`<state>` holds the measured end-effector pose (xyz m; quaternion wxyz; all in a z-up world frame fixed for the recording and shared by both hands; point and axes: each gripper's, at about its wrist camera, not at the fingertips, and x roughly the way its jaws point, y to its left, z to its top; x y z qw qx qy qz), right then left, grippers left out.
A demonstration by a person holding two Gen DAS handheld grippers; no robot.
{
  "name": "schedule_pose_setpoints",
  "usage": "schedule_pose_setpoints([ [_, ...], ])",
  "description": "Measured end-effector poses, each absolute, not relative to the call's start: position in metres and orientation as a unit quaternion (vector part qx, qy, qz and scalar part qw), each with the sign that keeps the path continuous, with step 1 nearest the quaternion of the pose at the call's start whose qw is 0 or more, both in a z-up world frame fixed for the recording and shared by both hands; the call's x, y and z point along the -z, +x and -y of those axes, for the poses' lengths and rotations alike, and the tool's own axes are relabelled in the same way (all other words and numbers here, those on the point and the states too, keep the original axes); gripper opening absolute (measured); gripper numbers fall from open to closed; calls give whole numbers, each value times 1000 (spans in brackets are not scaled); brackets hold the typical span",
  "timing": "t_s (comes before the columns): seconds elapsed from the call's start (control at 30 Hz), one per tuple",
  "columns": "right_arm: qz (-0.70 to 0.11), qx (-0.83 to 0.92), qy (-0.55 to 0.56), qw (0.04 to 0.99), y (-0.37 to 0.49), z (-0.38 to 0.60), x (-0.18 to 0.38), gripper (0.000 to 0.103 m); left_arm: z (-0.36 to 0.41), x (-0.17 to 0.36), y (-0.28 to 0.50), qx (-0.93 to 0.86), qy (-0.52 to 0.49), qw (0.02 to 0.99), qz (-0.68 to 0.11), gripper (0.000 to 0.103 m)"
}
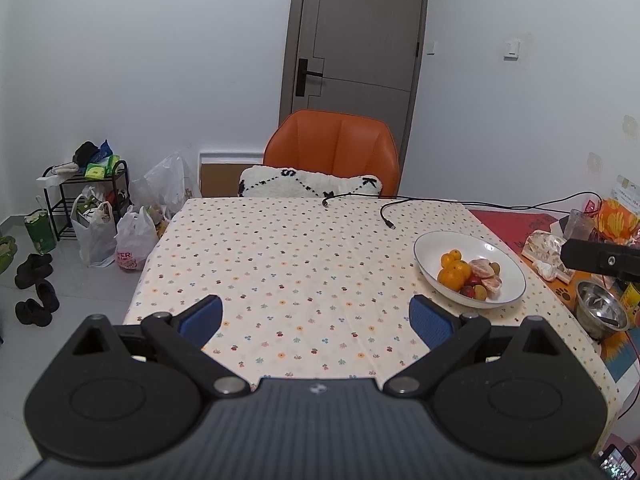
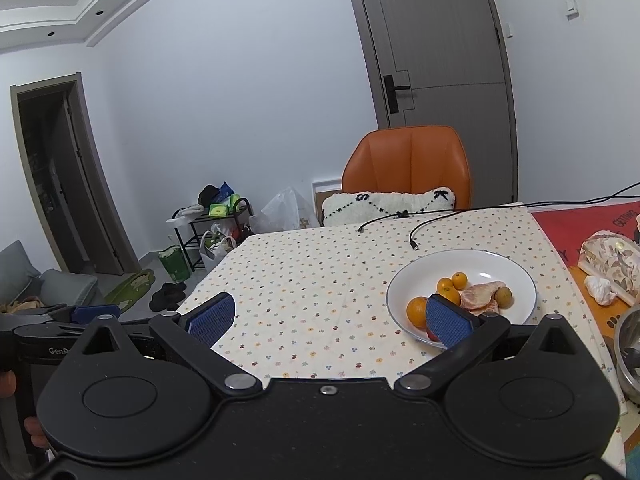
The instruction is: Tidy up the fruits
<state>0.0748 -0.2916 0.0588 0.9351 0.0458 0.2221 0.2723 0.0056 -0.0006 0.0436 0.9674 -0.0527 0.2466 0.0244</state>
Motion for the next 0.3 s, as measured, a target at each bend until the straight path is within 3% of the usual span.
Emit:
schedule_pose_setpoints([
  [0.3,-240,-269,55,931,84,293,-46,103,3,-36,12,-26,-50,965,-256,99],
])
